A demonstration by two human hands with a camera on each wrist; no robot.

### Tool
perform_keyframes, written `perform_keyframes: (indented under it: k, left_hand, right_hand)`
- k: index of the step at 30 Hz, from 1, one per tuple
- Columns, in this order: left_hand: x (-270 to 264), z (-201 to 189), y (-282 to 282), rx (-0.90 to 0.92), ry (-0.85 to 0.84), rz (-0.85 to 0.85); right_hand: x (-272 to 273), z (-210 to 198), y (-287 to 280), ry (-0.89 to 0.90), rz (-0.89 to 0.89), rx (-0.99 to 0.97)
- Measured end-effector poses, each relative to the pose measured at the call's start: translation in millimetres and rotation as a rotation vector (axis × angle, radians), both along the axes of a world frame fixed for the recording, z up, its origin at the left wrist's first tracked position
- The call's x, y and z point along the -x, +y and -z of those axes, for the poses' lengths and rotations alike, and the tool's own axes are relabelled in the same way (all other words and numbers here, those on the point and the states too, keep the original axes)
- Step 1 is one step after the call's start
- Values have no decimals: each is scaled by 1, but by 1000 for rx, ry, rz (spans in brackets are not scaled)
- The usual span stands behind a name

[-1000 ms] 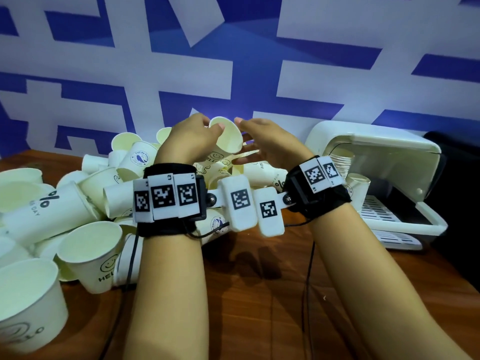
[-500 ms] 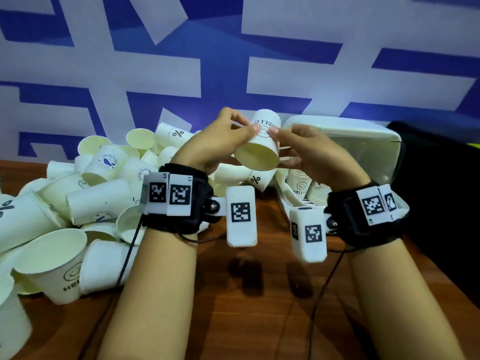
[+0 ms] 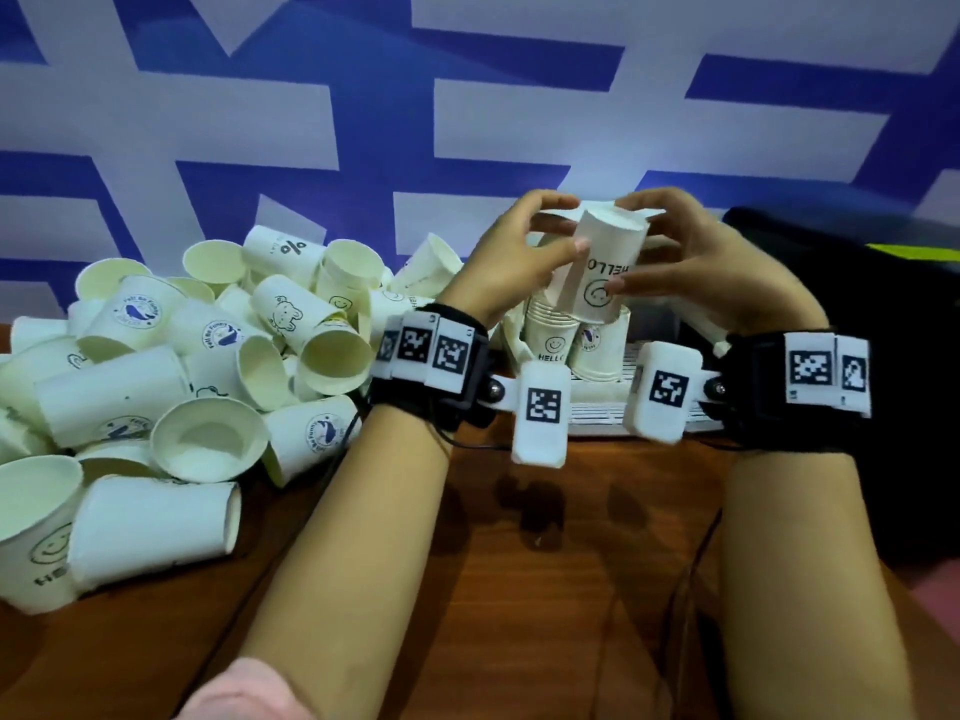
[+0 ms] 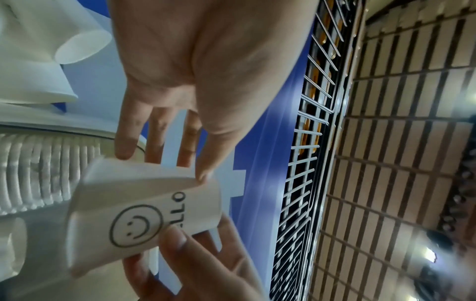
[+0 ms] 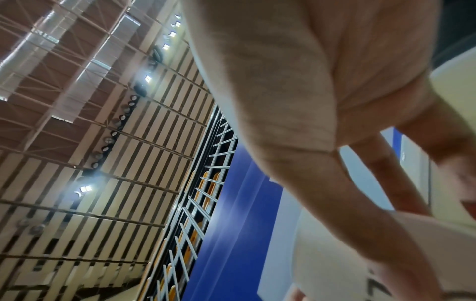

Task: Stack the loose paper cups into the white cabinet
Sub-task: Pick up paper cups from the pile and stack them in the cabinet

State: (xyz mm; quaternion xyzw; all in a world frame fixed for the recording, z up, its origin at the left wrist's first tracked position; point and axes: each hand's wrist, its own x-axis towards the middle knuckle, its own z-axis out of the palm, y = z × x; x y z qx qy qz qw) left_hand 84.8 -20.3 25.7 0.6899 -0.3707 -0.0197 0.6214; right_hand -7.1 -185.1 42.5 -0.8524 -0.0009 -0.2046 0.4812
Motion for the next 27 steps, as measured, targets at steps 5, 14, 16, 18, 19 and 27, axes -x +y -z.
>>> perform_keyframes:
  k: [5, 14, 16, 18, 19, 27]
  left_hand:
    - [-5, 12, -39, 17, -103, -58]
    - [-13, 30, -70, 120, 47, 97]
    - [-18, 34, -71, 121, 58, 127]
    - [-23, 37, -73, 124, 45, 131]
    - [-24, 38, -74, 123, 33, 125]
    - [-30, 42, -79, 19, -108, 13]
  right_hand:
    - [-4, 6, -21, -86, 93, 234]
    - [-14, 18, -43, -84, 258, 334]
    - [-18, 20, -46, -59, 253, 312]
    - [-23, 23, -48, -45, 252, 289]
    - [-26, 26, -48, -43, 256, 280]
    - [-39, 39, -53, -40, 302, 170]
